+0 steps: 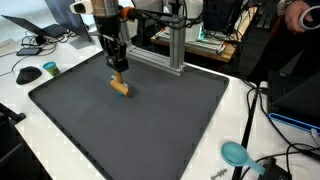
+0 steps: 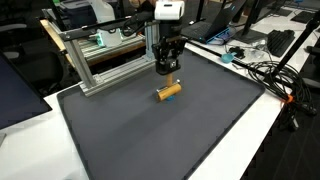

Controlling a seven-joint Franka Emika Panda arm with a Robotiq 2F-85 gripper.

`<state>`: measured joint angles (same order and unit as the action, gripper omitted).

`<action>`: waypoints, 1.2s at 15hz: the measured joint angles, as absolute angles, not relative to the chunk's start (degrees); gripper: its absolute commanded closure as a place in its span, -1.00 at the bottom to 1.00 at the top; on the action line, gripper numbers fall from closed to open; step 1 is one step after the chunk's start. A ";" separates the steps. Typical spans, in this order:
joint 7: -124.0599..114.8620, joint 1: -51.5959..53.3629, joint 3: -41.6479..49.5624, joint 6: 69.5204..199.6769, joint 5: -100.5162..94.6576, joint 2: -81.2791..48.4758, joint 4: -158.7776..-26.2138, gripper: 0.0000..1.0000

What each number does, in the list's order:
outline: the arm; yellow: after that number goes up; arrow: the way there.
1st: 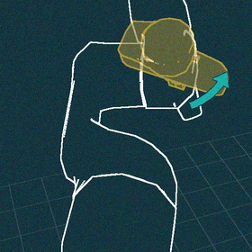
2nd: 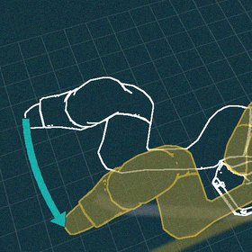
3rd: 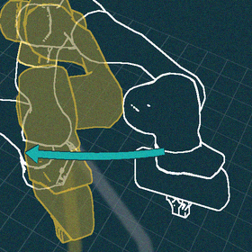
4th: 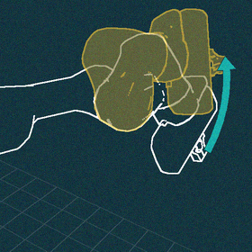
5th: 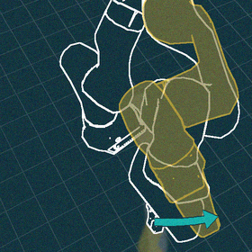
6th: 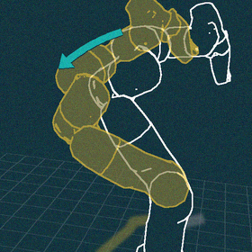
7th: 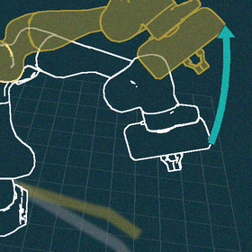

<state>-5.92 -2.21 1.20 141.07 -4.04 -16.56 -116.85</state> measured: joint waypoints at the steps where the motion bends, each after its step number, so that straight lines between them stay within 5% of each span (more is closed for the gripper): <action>1: -5.92 -2.20 1.20 141.27 -4.06 -16.63 -116.85 0.56; 18: -2.09 -2.49 1.20 137.36 -2.03 -18.14 -114.03 0.56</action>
<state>-2.09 -2.49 1.20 137.36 -2.03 -18.14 -114.03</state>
